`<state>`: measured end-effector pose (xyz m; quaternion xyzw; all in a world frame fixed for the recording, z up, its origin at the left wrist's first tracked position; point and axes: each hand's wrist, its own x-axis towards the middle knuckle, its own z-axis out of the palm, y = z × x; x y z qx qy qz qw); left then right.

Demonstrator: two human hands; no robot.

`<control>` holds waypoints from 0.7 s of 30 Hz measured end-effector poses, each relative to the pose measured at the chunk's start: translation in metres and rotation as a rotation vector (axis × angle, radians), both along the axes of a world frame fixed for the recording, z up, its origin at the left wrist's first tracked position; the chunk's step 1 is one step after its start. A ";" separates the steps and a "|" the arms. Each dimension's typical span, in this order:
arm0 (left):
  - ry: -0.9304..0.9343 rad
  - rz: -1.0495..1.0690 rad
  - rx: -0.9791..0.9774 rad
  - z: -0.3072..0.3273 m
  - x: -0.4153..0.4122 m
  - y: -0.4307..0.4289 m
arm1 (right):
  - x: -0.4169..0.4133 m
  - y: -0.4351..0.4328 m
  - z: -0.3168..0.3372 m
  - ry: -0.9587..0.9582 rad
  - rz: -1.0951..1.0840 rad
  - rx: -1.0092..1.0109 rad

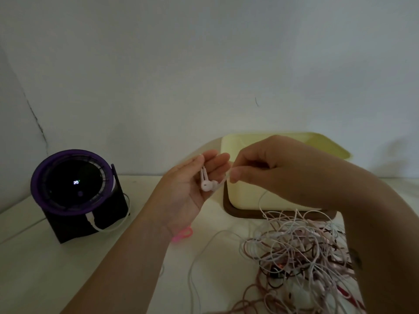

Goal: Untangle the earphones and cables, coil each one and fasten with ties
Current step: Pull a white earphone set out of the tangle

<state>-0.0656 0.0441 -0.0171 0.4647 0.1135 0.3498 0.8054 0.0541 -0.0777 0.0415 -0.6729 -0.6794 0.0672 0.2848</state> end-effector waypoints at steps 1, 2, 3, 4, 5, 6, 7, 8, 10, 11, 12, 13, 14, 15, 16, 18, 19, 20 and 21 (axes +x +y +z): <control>0.003 -0.006 -0.005 -0.001 0.000 -0.001 | -0.001 0.000 0.001 0.006 0.009 0.005; 0.011 -0.011 0.007 -0.001 0.001 -0.001 | -0.002 0.000 0.001 0.014 0.020 0.009; 0.024 -0.022 0.026 -0.003 0.001 -0.002 | -0.003 0.000 0.000 0.021 0.028 0.012; 0.047 -0.039 0.055 -0.004 0.002 -0.002 | -0.003 0.001 0.000 0.025 0.029 0.016; 0.077 -0.063 0.097 -0.005 0.002 -0.002 | -0.003 0.002 0.000 0.024 0.023 0.025; 0.114 -0.087 0.152 -0.005 0.001 -0.004 | -0.002 0.002 0.000 0.018 0.015 0.038; 0.154 -0.110 0.220 -0.005 0.001 -0.005 | -0.001 0.002 0.000 0.016 0.006 0.053; 0.186 -0.131 0.289 -0.003 0.000 -0.008 | 0.000 0.002 0.001 0.013 -0.005 0.075; 0.211 -0.156 0.386 0.000 -0.001 -0.013 | 0.003 0.001 0.002 0.022 -0.032 0.144; 0.210 -0.164 0.414 0.001 -0.002 -0.014 | 0.004 0.000 0.003 0.043 -0.042 0.186; 0.211 -0.170 0.440 0.003 -0.003 -0.016 | 0.004 -0.001 0.004 0.072 -0.042 0.228; 0.221 -0.174 0.466 0.003 -0.004 -0.017 | 0.004 -0.001 0.005 0.095 -0.039 0.262; 0.239 -0.177 0.491 0.004 -0.005 -0.017 | 0.005 -0.001 0.005 0.106 -0.035 0.286; 0.258 -0.181 0.511 0.004 -0.006 -0.017 | 0.005 0.000 0.005 0.117 -0.032 0.300; 0.270 -0.182 0.522 0.005 -0.007 -0.018 | 0.005 0.002 0.004 0.138 -0.025 0.310; 0.252 -0.191 0.518 0.007 -0.008 -0.020 | 0.007 0.008 -0.001 0.232 0.002 0.332; 0.227 -0.204 0.505 0.009 -0.009 -0.020 | 0.009 0.012 -0.004 0.308 0.019 0.331; 0.197 -0.220 0.490 0.011 -0.010 -0.021 | 0.011 0.016 -0.009 0.391 0.039 0.315; 0.166 -0.229 0.476 0.012 -0.012 -0.021 | 0.013 0.021 -0.013 0.470 0.065 0.282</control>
